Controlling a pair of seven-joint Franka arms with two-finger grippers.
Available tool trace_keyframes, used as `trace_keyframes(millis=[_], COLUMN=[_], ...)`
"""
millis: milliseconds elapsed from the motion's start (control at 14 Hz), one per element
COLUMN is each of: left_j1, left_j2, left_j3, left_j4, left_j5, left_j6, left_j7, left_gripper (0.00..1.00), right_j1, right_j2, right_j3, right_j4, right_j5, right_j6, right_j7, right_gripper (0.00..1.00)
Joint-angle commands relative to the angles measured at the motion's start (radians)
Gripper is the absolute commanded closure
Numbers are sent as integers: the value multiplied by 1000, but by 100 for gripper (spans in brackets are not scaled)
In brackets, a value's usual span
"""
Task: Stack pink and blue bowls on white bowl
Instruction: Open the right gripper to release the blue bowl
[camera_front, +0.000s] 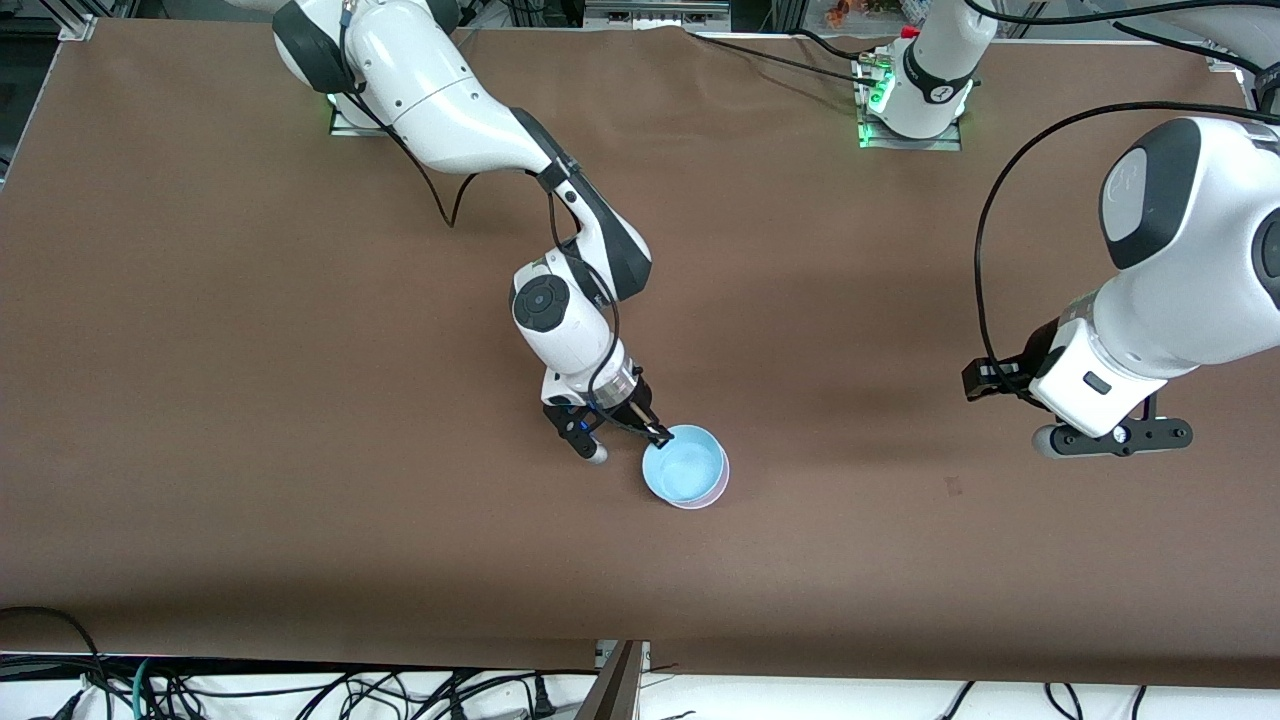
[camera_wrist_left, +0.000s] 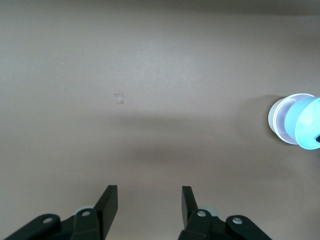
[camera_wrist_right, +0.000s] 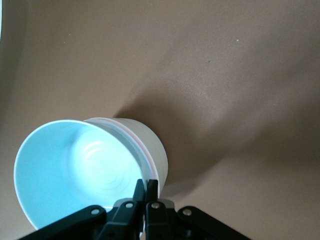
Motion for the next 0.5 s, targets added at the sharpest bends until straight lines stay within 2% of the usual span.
trace_keyframes(millis=[0, 142, 356, 427], left_j1=[26, 40, 39, 39], left_j2=[-47, -60, -86, -102], left_j3=[1, 0, 0, 0], left_j4=[-52, -67, -84, -105], left_j5=[-4, -4, -4, -4], left_j6=[15, 16, 15, 16], left_j7=[110, 145, 152, 153], left_gripper=[40, 40, 39, 39], right_j1=[7, 7, 7, 7], right_j2=[24, 24, 19, 18], right_j3=[-14, -16, -17, -24], right_j4=[41, 61, 66, 66], right_j5=[-11, -11, -12, -11], right_j6=[6, -1, -6, -12], right_j7=[16, 19, 22, 23], right_gripper=[63, 54, 48, 41])
